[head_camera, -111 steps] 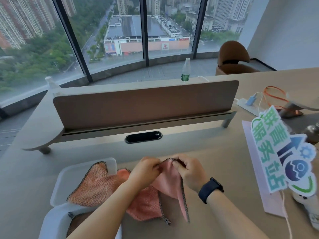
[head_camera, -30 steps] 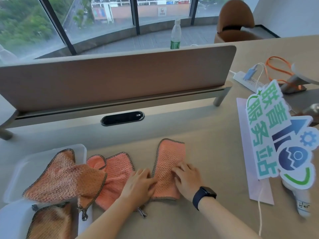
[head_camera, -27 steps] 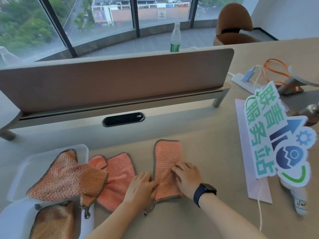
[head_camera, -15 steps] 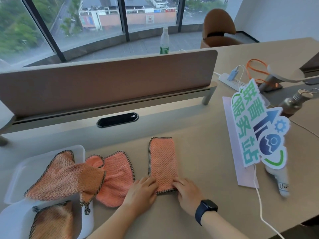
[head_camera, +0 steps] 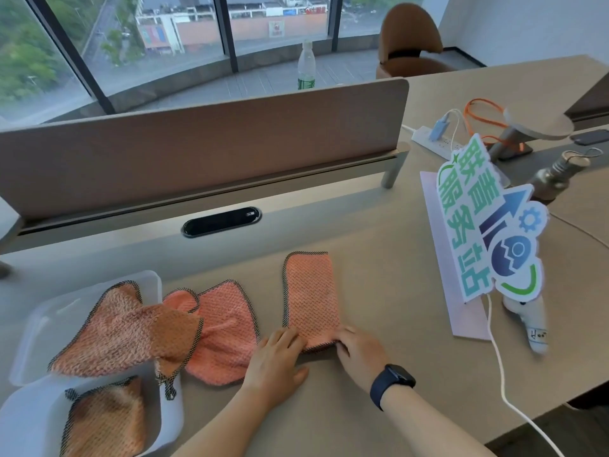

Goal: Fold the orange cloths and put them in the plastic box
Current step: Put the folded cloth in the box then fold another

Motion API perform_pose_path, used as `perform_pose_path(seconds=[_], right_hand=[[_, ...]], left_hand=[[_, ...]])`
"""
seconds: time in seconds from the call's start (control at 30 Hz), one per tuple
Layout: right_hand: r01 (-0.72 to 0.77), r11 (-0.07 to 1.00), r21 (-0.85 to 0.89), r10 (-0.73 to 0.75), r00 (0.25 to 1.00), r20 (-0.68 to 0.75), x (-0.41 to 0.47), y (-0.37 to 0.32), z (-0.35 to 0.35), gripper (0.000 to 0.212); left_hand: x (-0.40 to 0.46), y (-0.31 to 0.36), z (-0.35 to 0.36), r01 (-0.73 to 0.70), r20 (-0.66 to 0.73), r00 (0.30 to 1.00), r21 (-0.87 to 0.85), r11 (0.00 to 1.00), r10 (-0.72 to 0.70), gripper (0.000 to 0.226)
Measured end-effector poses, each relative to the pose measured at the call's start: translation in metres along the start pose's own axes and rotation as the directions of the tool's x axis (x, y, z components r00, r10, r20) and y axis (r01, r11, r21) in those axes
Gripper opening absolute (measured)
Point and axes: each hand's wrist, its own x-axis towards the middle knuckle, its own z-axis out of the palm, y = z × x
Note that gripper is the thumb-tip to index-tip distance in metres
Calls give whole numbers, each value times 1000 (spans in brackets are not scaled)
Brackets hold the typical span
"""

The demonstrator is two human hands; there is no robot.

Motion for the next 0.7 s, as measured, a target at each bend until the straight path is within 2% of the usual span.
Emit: perform_pose_path(seconds=[0.13, 0.27, 0.37, 0.43, 0.53, 0.6, 0.7], right_hand=[[-102, 989, 104, 106, 994, -34, -7, -11, -12, 18], [-130, 979, 159, 128, 992, 21, -13, -14, -19, 21], [-109, 981, 158, 93, 990, 108, -20, -11, -20, 29], [-92, 990, 112, 70, 980, 184, -25, -7, -21, 32], [-113, 989, 94, 92, 975, 202, -22, -5, -28, 25], [-164, 978, 129, 139, 973, 185, -11, -7, -37, 19], [-214, 961, 175, 190, 971, 148, 11, -11, -52, 19]], left_hand=[[-2, 8, -1, 15, 10, 1000, 37, 999, -15, 37], [-7, 11, 2, 18, -28, 999, 52, 998, -17, 25], [-13, 8, 2, 22, -47, 999, -64, 998, -25, 18], [-17, 4, -1, 34, -46, 998, -192, 981, -44, 4], [-17, 5, -23, 134, 34, 991, -411, 902, -132, 16], [-9, 7, -38, 242, 98, 970, -523, 817, -224, 8], [13, 1, -47, 356, 153, 927, -645, 676, -342, 9]])
